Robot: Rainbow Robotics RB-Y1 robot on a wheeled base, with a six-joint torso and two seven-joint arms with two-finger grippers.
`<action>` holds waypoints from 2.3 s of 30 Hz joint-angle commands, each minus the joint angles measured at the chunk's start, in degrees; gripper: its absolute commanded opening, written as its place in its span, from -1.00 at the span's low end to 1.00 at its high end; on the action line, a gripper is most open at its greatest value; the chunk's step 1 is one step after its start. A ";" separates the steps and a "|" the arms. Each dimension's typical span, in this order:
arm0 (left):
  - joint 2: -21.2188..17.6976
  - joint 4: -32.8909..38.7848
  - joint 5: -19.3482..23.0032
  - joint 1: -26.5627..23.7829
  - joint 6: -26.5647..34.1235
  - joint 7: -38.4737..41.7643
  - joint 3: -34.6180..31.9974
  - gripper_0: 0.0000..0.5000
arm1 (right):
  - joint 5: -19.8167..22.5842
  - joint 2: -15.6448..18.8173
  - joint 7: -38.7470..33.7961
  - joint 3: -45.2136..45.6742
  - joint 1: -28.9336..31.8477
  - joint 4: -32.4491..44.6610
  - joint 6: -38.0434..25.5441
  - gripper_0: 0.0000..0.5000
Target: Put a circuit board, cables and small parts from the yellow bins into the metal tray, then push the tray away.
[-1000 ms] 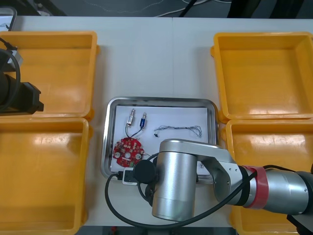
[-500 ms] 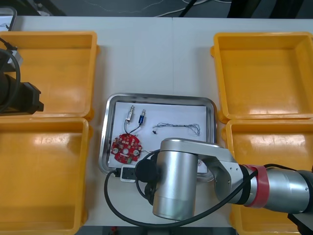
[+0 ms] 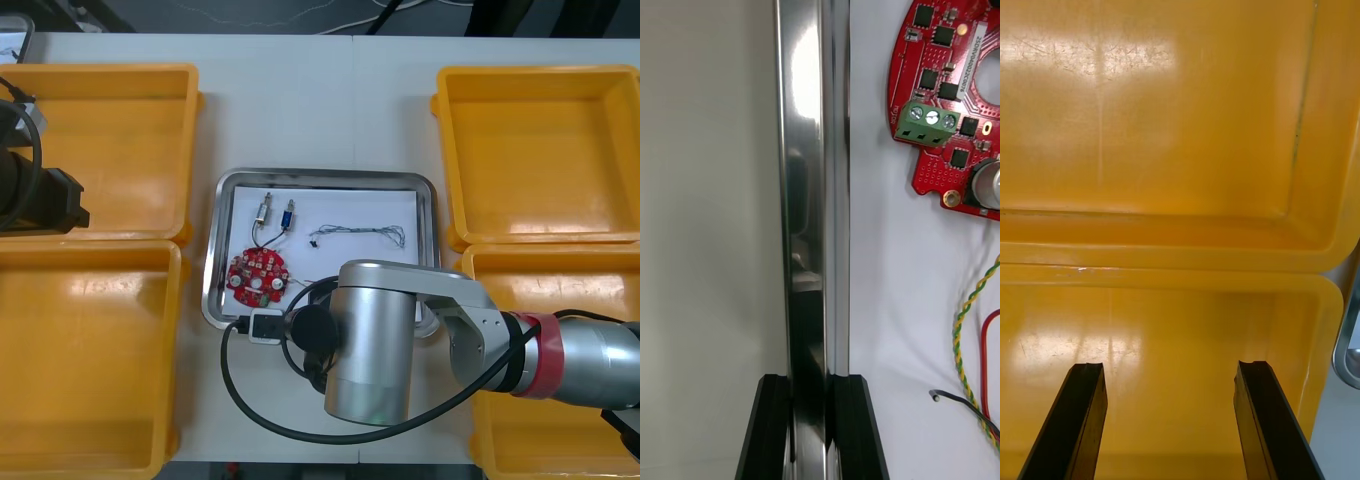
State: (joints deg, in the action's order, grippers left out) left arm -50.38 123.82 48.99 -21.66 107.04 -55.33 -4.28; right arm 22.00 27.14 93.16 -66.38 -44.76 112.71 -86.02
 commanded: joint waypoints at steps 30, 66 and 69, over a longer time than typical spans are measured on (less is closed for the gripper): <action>-2.61 0.81 -0.56 1.01 0.37 -4.26 -1.79 1.00 | -6.45 6.26 4.57 -0.94 -9.38 -3.64 12.28 -1.00; -2.61 0.81 -0.56 1.01 0.37 -4.26 -1.79 1.00 | -9.17 5.64 7.47 -0.94 -18.00 -22.18 32.05 -1.00; -2.61 0.81 -0.56 1.01 0.37 -4.26 -1.79 1.00 | -9.35 5.64 8.00 -0.94 -18.35 -23.50 33.72 -1.00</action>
State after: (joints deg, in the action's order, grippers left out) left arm -50.40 123.82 48.98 -21.66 107.04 -55.33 -4.28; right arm 13.54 32.35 99.20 -66.67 -59.82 89.84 -54.07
